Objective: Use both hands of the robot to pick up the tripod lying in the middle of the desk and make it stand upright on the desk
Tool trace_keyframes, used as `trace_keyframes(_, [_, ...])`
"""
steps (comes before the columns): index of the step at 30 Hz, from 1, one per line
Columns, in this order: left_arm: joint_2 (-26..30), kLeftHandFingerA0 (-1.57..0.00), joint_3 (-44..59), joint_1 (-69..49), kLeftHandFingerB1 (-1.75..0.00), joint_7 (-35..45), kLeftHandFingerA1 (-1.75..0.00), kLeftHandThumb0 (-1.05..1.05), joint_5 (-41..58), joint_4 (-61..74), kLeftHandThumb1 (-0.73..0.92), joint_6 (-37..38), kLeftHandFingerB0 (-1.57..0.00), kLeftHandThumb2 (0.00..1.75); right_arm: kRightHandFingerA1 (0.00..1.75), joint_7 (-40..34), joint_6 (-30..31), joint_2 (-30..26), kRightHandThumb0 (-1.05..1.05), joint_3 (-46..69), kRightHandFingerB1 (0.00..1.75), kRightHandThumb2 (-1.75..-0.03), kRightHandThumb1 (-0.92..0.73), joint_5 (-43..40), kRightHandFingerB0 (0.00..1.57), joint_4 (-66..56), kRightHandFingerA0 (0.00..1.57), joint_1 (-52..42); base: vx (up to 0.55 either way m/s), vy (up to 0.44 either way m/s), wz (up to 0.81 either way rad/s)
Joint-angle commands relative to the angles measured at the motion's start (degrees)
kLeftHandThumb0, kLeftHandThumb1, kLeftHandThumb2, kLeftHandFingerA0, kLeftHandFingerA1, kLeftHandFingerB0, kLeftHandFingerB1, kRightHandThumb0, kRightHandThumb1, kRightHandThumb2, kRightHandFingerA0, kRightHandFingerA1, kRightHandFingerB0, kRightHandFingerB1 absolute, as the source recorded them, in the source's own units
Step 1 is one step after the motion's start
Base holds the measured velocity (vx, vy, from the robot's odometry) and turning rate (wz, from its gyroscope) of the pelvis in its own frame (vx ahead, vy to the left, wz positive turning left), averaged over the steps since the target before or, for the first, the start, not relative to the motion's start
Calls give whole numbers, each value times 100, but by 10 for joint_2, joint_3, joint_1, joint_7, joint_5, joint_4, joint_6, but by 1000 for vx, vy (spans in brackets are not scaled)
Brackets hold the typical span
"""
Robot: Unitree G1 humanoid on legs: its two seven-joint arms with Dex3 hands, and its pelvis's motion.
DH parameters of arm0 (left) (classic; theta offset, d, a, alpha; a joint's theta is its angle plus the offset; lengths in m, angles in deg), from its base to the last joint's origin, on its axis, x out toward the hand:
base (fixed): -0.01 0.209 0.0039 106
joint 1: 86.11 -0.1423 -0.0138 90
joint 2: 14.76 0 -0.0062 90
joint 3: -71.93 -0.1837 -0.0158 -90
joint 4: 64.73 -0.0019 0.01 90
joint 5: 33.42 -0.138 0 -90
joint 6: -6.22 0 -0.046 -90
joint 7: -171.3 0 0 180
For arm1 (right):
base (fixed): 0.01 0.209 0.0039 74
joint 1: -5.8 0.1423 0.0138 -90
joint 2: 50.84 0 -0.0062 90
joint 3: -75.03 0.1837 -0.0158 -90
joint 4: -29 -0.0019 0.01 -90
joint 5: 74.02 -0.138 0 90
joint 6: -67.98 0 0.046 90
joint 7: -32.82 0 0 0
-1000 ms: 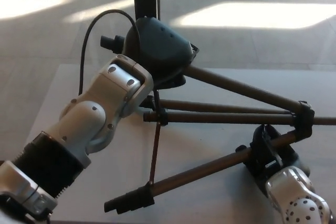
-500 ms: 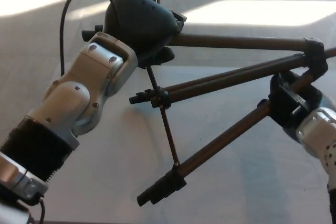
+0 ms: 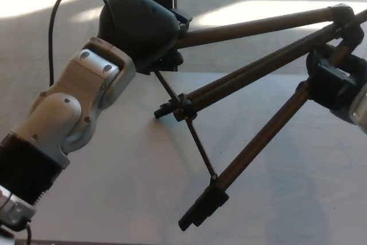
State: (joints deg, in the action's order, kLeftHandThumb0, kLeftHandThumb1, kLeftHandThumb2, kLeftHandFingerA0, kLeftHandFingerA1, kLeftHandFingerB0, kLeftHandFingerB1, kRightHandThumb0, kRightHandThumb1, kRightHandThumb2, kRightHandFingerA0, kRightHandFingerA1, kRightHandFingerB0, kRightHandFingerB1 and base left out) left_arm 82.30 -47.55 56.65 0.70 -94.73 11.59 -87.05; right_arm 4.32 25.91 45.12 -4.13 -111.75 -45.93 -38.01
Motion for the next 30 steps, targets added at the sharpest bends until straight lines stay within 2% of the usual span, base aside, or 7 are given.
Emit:
trace_keyframes(1, [-8, -94, -2, -54, -92, 6, -161, -26, 7, 2, 64, -13, -87, 74, 175, 34, -27, -27, -24, -61, 153, -135, -33, 95, 84, -39, 101, 59, 0, 0, 0])
trace_keyframes(14, [-93, -82, 51, -210, -145, -45, -175, -22, 42, 59, 68, -99, -71, 74, 131, 125, -118, -76, -26, -215, 113, -116, -48, 234, 104, 25, 132, 197, 0, 0, 0])
trace_keyframes(18, [-108, -115, 61, -237, -112, -49, -135, -35, 56, 70, 41, -104, -86, 85, 137, 173, -92, -82, -48, -237, 93, -80, -60, 235, 73, 58, 85, 252, 0, 0, 0])
trace_keyframes(19, [-115, -85, 59, -247, -140, -57, -175, -23, 56, 67, 56, -109, -73, 63, 145, 166, -76, -78, -40, -261, 96, -94, -50, 256, 82, 64, 93, 272, 0, 0, 0])
trace_keyframes(23, [-123, -89, 58, -263, -108, -73, -166, -18, 57, 67, 60, -105, -78, 66, 166, 218, -200, -45, -56, -203, 130, -74, -64, 208, 86, 84, 100, 241, 0, 0, 0])
trace_keyframes(25, [-132, -83, 56, -272, -150, -81, -174, -15, 59, 64, 58, -108, -72, 69, 125, 182, -144, -39, -46, -238, 103, -107, -46, 243, 90, 79, 118, 255, 0, 0, 3])
trace_keyframes(30, [-148, -83, 51, -293, -152, -88, -175, -15, 63, 65, 55, -123, -66, 75, 149, 178, -152, -24, -56, -287, 123, -91, -62, 293, 98, 37, 108, 224, 0, 0, 0])
